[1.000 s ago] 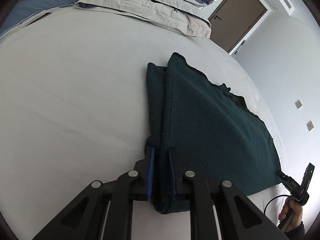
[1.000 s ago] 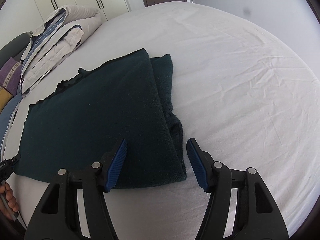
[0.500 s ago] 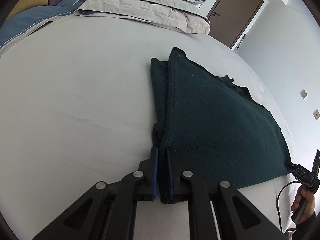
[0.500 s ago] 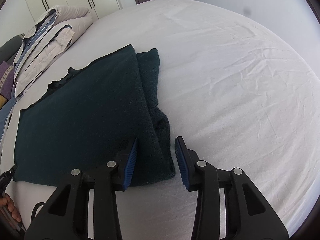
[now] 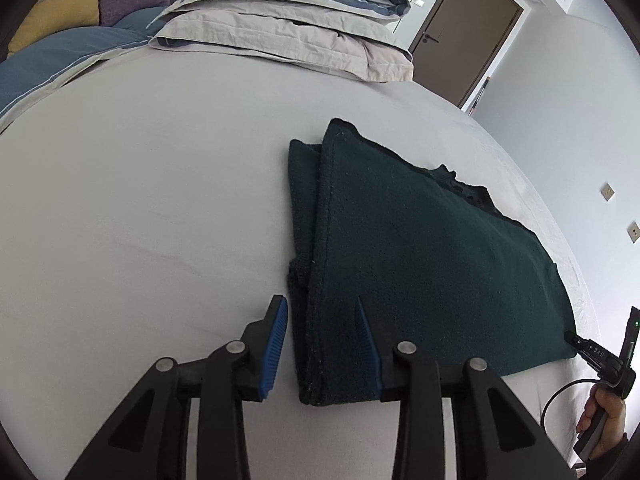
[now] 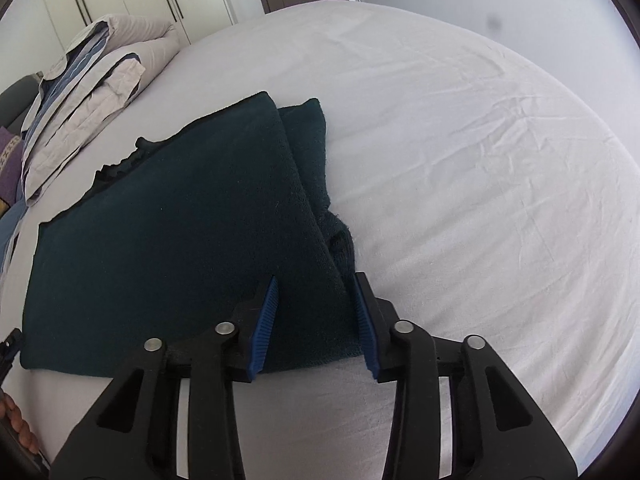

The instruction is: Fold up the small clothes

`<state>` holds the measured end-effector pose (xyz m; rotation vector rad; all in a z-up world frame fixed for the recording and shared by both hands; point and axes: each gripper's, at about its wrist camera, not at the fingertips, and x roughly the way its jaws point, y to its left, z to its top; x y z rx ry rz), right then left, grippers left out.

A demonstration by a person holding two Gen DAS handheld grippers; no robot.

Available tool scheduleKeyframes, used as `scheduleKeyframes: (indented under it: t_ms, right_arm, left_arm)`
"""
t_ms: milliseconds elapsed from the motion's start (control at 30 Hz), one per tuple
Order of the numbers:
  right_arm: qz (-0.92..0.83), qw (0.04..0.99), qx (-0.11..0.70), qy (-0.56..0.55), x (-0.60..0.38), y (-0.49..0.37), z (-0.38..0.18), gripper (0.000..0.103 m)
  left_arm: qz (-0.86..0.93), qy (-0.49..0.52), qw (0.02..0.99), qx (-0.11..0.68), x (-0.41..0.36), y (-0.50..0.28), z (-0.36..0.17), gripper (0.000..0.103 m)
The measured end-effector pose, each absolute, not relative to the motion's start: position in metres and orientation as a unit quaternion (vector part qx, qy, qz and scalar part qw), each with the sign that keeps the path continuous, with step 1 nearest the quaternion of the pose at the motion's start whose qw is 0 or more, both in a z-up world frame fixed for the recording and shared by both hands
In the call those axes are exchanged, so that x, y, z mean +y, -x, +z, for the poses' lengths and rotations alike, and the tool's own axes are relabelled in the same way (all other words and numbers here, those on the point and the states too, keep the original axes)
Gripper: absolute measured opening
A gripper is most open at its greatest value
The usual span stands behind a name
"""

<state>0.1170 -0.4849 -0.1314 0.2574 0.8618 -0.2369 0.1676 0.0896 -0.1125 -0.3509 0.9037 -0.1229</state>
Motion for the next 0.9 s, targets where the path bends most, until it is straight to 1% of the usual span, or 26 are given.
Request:
scheduleKeyframes:
  t_ms: [67, 167, 267, 467, 533, 567, 600, 633, 667, 700, 767, 833, 900]
  right_arm:
    - [-0.113, 0.894, 0.413, -0.132, -0.490, -0.114, -0.132, 0.009]
    - [-0.107, 0.894, 0.414, -0.134, -0.492, -0.112, -0.132, 0.006]
    - [-0.107, 0.896, 0.414, -0.122, -0.488, -0.112, -0.133, 0.005]
    - [-0.091, 0.893, 0.416, -0.144, -0.495, -0.113, -0.141, 0.005]
    - [-0.095, 0.890, 0.421, -0.146, -0.496, -0.113, -0.136, 0.010]
    - [-0.112, 0.887, 0.424, -0.143, -0.496, -0.112, -0.132, 0.021]
    - [-0.129, 0.886, 0.420, -0.147, -0.496, -0.109, -0.126, 0.028]
    - [-0.131, 0.891, 0.405, -0.159, -0.495, -0.103, -0.118, 0.038]
    - [-0.119, 0.898, 0.385, -0.178, -0.493, -0.099, -0.109, 0.042]
    - [-0.091, 0.903, 0.369, -0.201, -0.488, -0.098, -0.102, 0.042]
    - [-0.008, 0.896, 0.362, -0.255, -0.470, -0.109, -0.098, 0.042]
    - [0.098, 0.870, 0.377, -0.301, -0.439, -0.131, -0.106, 0.042]
    - [0.158, 0.844, 0.397, -0.326, -0.408, -0.153, -0.122, 0.042]
  left_arm:
    - [-0.058, 0.168, 0.877, 0.446, 0.088, -0.170, -0.120, 0.037]
    - [-0.056, 0.162, 0.876, 0.450, 0.086, -0.171, -0.124, 0.037]
    - [-0.058, 0.159, 0.876, 0.452, 0.086, -0.171, -0.123, 0.037]
    - [-0.057, 0.159, 0.875, 0.454, 0.088, -0.171, -0.122, 0.037]
    - [-0.051, 0.159, 0.881, 0.444, 0.088, -0.167, -0.111, 0.037]
    - [-0.051, 0.153, 0.886, 0.434, 0.086, -0.165, -0.104, 0.037]
    - [-0.056, 0.147, 0.892, 0.424, 0.082, -0.164, -0.096, 0.037]
    - [-0.064, 0.140, 0.896, 0.416, 0.076, -0.164, -0.089, 0.037]
    - [-0.074, 0.132, 0.898, 0.413, 0.069, -0.166, -0.083, 0.037]
    - [-0.085, 0.127, 0.899, 0.411, 0.060, -0.168, -0.079, 0.037]
    - [-0.109, 0.123, 0.896, 0.412, 0.039, -0.176, -0.078, 0.037]
    - [-0.126, 0.115, 0.892, 0.419, 0.015, -0.186, -0.082, 0.037]
    - [-0.134, 0.101, 0.884, 0.436, -0.006, -0.197, -0.094, 0.037]
